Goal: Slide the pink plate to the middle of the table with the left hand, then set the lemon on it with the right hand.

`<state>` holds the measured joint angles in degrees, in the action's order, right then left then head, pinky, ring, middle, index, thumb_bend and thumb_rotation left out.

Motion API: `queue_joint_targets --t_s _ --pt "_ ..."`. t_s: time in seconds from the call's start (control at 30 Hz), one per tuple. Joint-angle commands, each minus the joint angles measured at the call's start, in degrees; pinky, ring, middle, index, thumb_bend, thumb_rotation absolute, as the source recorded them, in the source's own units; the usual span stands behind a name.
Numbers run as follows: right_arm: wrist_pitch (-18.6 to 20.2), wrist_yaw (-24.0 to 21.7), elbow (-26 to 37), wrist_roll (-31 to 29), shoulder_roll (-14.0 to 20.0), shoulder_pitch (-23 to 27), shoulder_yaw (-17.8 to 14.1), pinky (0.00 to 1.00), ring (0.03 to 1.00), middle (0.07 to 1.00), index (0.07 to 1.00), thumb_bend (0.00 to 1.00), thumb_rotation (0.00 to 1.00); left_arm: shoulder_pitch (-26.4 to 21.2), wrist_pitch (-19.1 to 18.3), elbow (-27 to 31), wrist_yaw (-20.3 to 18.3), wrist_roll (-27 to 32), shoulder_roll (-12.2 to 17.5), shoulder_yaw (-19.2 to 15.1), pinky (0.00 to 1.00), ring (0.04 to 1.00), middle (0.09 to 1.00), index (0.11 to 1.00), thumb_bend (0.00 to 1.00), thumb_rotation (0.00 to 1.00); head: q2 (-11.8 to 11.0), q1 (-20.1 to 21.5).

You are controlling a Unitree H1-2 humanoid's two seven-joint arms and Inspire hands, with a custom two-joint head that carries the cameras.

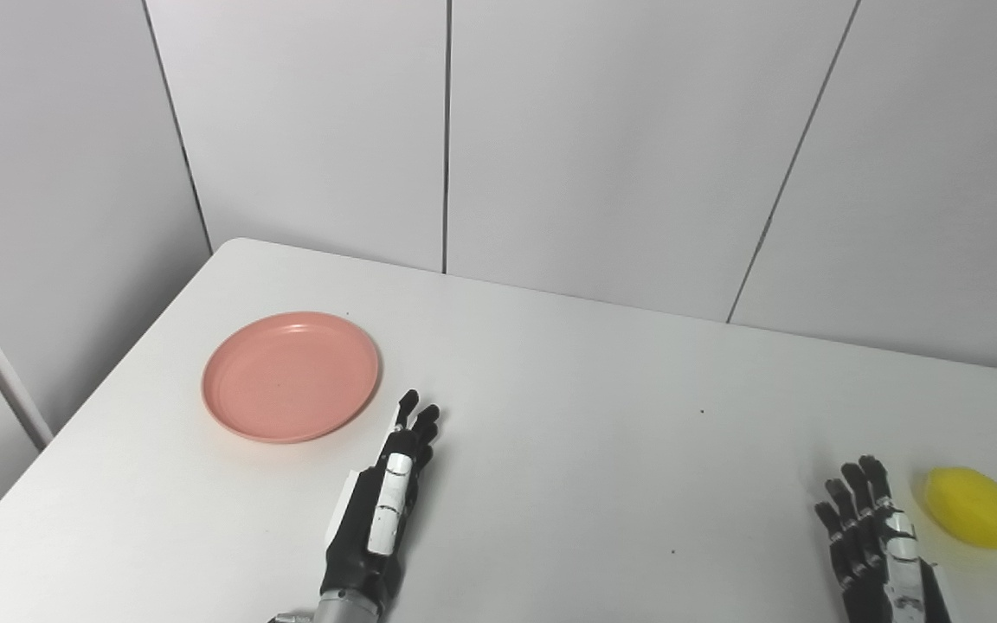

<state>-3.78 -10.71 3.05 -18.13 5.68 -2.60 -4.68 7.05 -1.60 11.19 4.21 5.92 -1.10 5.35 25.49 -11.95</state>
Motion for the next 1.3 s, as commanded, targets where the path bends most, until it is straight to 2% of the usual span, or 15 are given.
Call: queue_joint_targets --t_s 0.0,0.23,0.43,0.57,0.7,0.9,1.07,1.17,1.27 --pt "-1.2 -1.0 -5.2 -0.1 -0.1 -3.1 -0.1 1.0 1.0 1.0 1.0 0.68 0.91 3.8 -0.3 -0.3 0.5 0.1 -2.6 -0.3 1.0 0.978 0.962 0.987 0.62 1.0 -0.1 -0.1" --pt "-1.6 -0.8 -5.5 0.8 -0.4 -3.1 0.4 1.0 1.0 1.0 1.0 0.65 0.94 4.1 -0.9 0.4 -0.2 2.0 -2.3 -0.9 1.0 0.968 0.96 0.987 0.64 1.0 -0.6 -0.1" --pt "-1.4 -1.2 -5.9 0.6 -0.2 -2.8 0.3 1.0 1.0 1.0 1.0 0.64 0.93 4.2 -5.7 7.5 -1.0 6.6 -1.4 -1.0 1.0 0.964 0.957 0.971 0.7 0.97 -1.0 -0.9" --pt "-1.3 -1.5 -6.6 0.4 0.0 -2.6 0.3 1.0 1.0 1.0 1.0 0.64 0.93 1.9 -8.2 9.6 -1.8 8.9 -0.1 -2.3 0.99 0.949 0.943 0.942 0.75 0.94 -1.7 -1.2" --pt "-2.0 -1.9 -7.9 0.2 0.3 -2.2 0.0 1.0 1.0 1.0 1.0 0.64 0.93 -1.6 -8.8 9.5 -2.0 8.1 1.0 -3.8 0.95 0.919 0.923 0.888 0.8 0.92 -2.2 -1.5" --pt "-1.7 -1.9 -8.2 0.2 0.5 -2.0 -0.3 1.0 1.0 1.0 1.0 0.66 0.93 -7.3 -10.5 10.4 -1.6 6.7 2.4 -6.5 0.94 0.922 0.932 0.89 0.82 0.95 -2.5 -2.4" --pt "-1.7 -2.6 -8.3 -0.2 0.4 -1.9 -0.5 1.0 1.0 1.0 1.0 0.65 0.93 -13.2 -13.6 12.8 -1.3 7.5 5.4 -10.7 0.86 0.891 0.9 0.844 0.87 0.97 -2.4 -2.6" --pt "-1.6 -2.5 -8.0 -0.1 0.1 -2.0 -0.6 1.0 1.0 1.0 1.0 0.65 0.92 -15.7 -12.7 10.5 -2.6 9.0 8.7 -13.9 0.83 0.867 0.881 0.838 0.88 0.98 -2.3 -2.6" --pt "-1.8 -2.4 -8.0 0.1 -0.1 -2.0 -0.7 1.0 1.0 1.0 1.0 0.65 0.92 -18.3 -10.8 6.8 -5.1 11.3 12.8 -17.1 0.84 0.858 0.875 0.812 0.89 0.98 -2.3 -2.4"
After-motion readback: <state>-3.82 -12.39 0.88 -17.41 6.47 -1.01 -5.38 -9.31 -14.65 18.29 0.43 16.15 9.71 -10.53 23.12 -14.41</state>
